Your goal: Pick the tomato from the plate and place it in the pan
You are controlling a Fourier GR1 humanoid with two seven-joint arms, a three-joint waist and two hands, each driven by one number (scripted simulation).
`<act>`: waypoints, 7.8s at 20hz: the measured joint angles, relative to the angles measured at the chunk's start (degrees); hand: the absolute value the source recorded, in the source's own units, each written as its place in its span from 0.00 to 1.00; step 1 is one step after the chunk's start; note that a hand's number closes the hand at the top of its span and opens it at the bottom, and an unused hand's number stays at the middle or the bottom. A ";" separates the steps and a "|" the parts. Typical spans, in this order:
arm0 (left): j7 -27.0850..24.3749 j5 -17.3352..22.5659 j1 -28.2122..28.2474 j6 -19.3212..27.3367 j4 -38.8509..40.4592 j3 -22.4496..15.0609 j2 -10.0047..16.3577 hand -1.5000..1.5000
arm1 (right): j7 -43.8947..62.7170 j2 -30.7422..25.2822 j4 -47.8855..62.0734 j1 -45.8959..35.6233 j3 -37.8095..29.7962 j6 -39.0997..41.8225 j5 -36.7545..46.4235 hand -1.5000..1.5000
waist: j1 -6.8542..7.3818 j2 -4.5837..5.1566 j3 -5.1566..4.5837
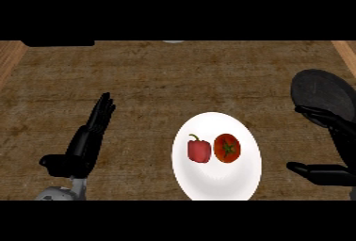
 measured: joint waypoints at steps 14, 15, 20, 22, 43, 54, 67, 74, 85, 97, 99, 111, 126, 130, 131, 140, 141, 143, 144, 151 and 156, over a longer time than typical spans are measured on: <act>-1.29 -1.95 0.46 -1.16 -0.27 -0.67 -3.04 0.50 | 13.98 -6.94 -11.66 -2.57 7.05 1.26 19.09 0.00 | 1.35 0.23 -0.07; -1.39 -2.10 0.19 -1.06 0.20 -0.77 -3.47 0.50 | 15.94 -7.10 -12.23 -3.23 8.71 1.43 21.25 0.00 | 1.36 0.25 -0.08; -1.50 -2.72 0.67 -1.16 0.12 -0.82 -3.74 0.50 | 23.47 -6.90 -11.95 -6.62 17.24 2.56 32.26 0.00 | 1.76 0.29 -0.08; -1.46 -2.71 0.37 -1.31 0.54 -0.56 -4.11 0.50 | 26.30 -6.38 -12.32 -7.45 20.38 3.26 36.30 0.00 | 1.59 0.29 -0.06; 0.10 -7.36 2.39 -4.98 -1.55 3.58 -7.81 0.50 | 28.18 8.29 -1.24 -9.09 22.77 4.26 54.98 0.00 | 1.08 0.26 -0.01; -1.40 -8.89 2.60 -7.99 0.30 5.92 -9.67 0.50 | 27.31 15.10 8.63 -12.32 21.66 2.98 61.70 0.00 | 1.13 0.25 -0.03; -0.68 -9.89 2.38 -8.98 0.30 6.84 -10.75 0.50 | 17.35 12.48 17.69 -16.76 21.61 -2.30 69.39 1.00 | 1.09 -0.65 -0.93; 0.22 -9.72 2.85 -9.39 -1.29 7.40 -10.79 0.50 | 15.78 13.52 13.93 -14.60 18.91 -9.29 69.85 1.00 | 0.93 -0.13 -0.38; 1.39 -10.50 3.57 -8.84 -2.44 7.46 -10.89 0.50 | 37.12 19.15 -1.89 -7.55 11.34 -10.84 71.99 1.00 | -0.12 -0.12 -0.08; -0.51 -10.47 2.86 -9.94 -0.27 8.59 -10.97 0.50 | 49.88 24.33 -18.55 -6.50 1.60 -10.90 65.86 1.00 | 0.68 0.20 -0.02; -0.77 -10.15 3.39 -10.44 -0.72 8.73 -10.86 0.50 | 49.25 24.03 -18.13 -6.45 -1.77 -12.12 62.94 1.00 | 0.78 0.22 -0.01; 0.03 -11.92 1.76 -9.49 -0.20 7.85 -12.58 0.50 | 35.27 12.64 7.46 -15.77 -19.75 -28.15 56.89 1.00 | 1.54 0.53 0.05; -0.96 -12.71 0.42 -10.31 1.91 7.15 -13.47 0.50 | 9.41 -4.37 56.64 -34.62 -34.41 -44.13 45.67 0.00 | 3.20 1.17 0.17; -0.66 -12.39 0.15 -11.19 0.96 6.74 -13.21 0.50 | 14.73 -7.44 65.30 -36.35 -31.06 -37.42 49.91 0.00 | 4.64 1.60 0.17; -0.37 -12.22 0.34 -11.35 0.39 6.77 -13.06 0.50 | 15.15 -7.58 67.13 -36.95 -30.48 -35.61 50.36 0.00 | 4.92 1.62 0.20; 0.54 -12.52 -0.02 -10.92 -0.33 5.99 -13.84 0.50 | 9.24 -7.94 75.89 -42.69 -33.59 -28.31 46.16 0.00 | 5.07 1.87 0.42; 0.67 -12.42 -0.30 -10.86 -0.21 6.37 -13.75 0.50 | 7.87 -8.08 76.01 -43.06 -34.63 -28.07 45.00 0.00 | 4.89 1.85 0.42; 0.70 -12.52 -0.75 -10.73 0.48 6.58 -13.81 0.50 | 5.22 -8.14 76.01 -43.75 -36.81 -28.15 42.61 0.00 | 4.50 1.80 0.40; 1.32 -12.36 -0.69 -10.73 -0.05 6.76 -13.65 0.50 | 3.95 -8.64 76.13 -43.64 -38.08 -27.58 41.21 0.00 | 4.28 1.69 0.39; 1.22 -12.29 -0.16 -10.51 -0.09 7.36 -13.56 0.50 | -1.78 -13.08 78.95 -41.60 -44.73 -18.81 33.40 0.00 | 3.16 1.30 0.29; -0.46 -12.59 1.33 -10.31 0.55 7.62 -13.57 0.50 | -5.16 -17.01 80.85 -37.77 -47.24 -6.08 29.30 0.00 | 2.36 0.98 0.24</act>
